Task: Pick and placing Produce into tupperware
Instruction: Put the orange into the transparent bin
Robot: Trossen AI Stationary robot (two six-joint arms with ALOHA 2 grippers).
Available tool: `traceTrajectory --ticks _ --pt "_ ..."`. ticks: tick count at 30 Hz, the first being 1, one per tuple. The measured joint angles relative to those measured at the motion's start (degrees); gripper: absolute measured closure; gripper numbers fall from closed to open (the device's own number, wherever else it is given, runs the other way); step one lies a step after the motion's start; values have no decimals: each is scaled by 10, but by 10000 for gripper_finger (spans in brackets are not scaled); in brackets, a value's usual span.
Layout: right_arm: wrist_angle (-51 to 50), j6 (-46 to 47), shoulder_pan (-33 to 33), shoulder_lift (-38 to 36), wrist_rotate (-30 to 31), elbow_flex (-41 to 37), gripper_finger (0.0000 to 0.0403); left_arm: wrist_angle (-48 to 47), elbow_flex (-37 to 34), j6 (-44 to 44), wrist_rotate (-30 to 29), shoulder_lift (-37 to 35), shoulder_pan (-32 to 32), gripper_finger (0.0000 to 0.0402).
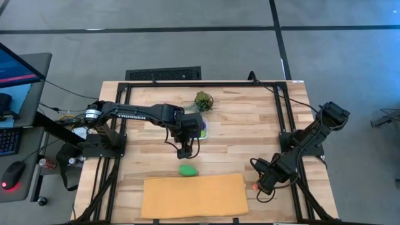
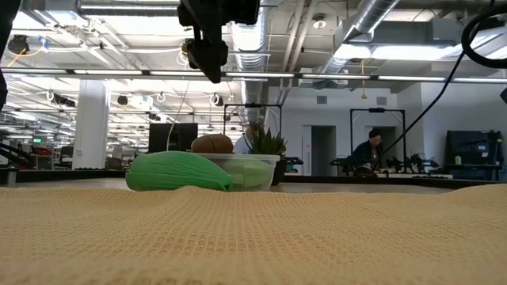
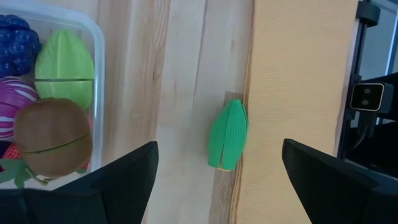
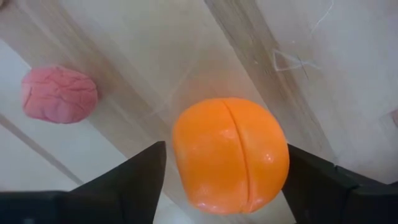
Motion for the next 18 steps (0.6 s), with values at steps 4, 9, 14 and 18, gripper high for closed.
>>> traceTrajectory --ticks 4,9,14,18 --pt "0 4 0 0 1 0 129 0 0 1 -5 0 0 70" --pt "2 4 0 0 1 0 130 0 0 4 -23 0 0 70" --pt "2 4 0 0 0 0 130 0 0 5 -30 0 0 70" --pt "2 4 0 0 0 0 130 0 0 8 -30 0 0 70"
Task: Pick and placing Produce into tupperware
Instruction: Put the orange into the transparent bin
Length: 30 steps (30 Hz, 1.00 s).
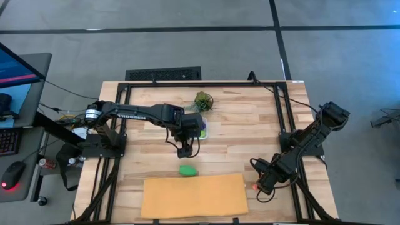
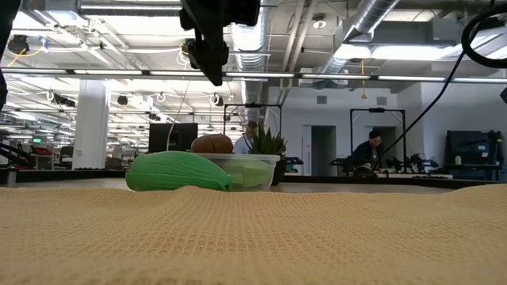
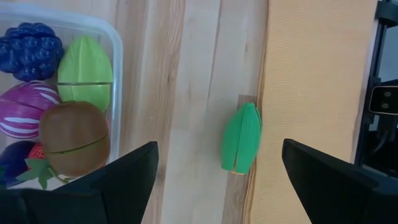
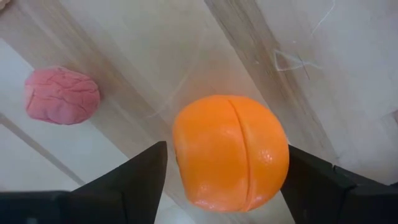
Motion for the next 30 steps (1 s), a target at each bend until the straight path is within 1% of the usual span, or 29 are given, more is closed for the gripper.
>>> traceTrajectory --ticks 11,14,20,23,25,30 --pt "0 5 0 0 0 0 134 0 0 2 0 0 0 70" --pt "0 9 0 0 0 0 150 0 0 2 0 0 0 70" --pt "7 9 0 0 0 1 199 0 0 2 -1 0 0 70" --pt "13 9 0 -1 0 1 211 0 0 2 -1 0 0 70" --pt "14 10 0 -1 0 1 210 0 0 2 -1 0 0 70" --pt "14 10 0 -1 0 1 192 0 0 2 -6 0 0 70"
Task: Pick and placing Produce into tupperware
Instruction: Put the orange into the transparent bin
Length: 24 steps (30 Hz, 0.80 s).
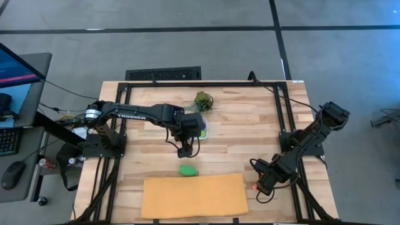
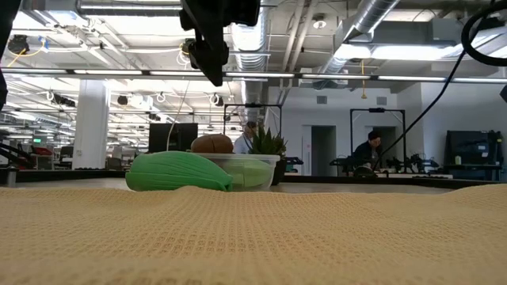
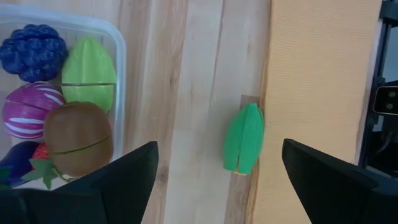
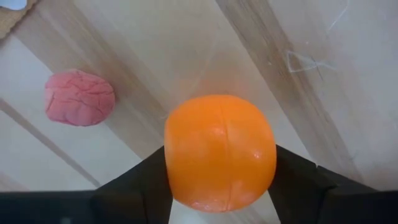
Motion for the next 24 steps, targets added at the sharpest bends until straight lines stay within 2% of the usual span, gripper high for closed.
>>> traceTrajectory --ticks 17,24 --pt "7 0 0 0 1 0 197 0 0 0 -8 0 0 70" --pt "12 15 -4 -23 39 -1 195 0 0 5 -9 0 0 70"
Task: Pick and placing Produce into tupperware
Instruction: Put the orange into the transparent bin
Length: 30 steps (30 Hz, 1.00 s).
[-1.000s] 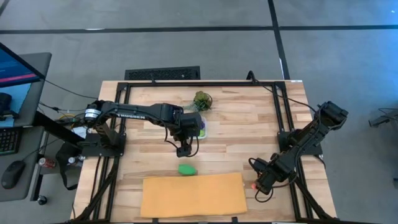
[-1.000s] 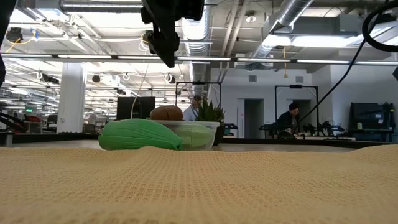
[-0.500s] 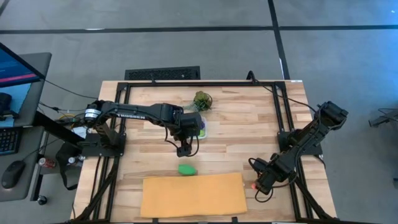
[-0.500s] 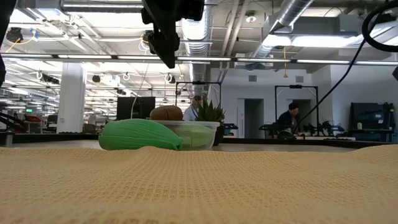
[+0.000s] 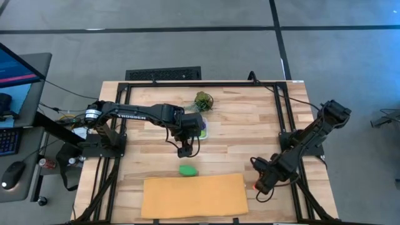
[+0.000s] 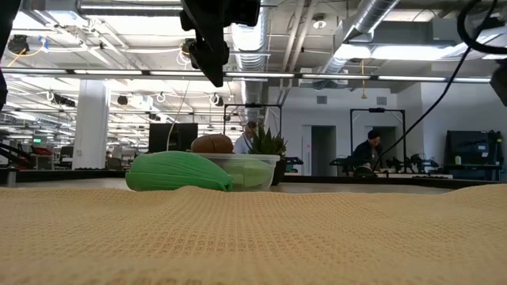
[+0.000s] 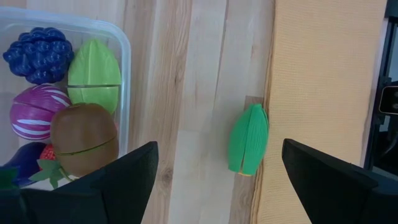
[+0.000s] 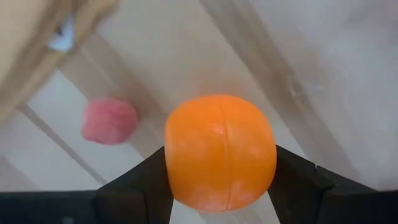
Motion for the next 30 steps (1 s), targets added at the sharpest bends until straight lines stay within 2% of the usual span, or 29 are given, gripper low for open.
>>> traceTrajectory --ticks 10,18,27,30 --pt "-35 44 0 -86 111 0 198 0 0 0 -1 0 0 70" --pt "-28 42 -7 -158 199 0 199 0 0 0 -1 0 0 70" --pt "43 -67 -49 -207 233 0 197 0 0 0 -2 0 0 70" --pt "76 -118 -71 -212 233 0 197 0 0 5 -22 0 0 70"
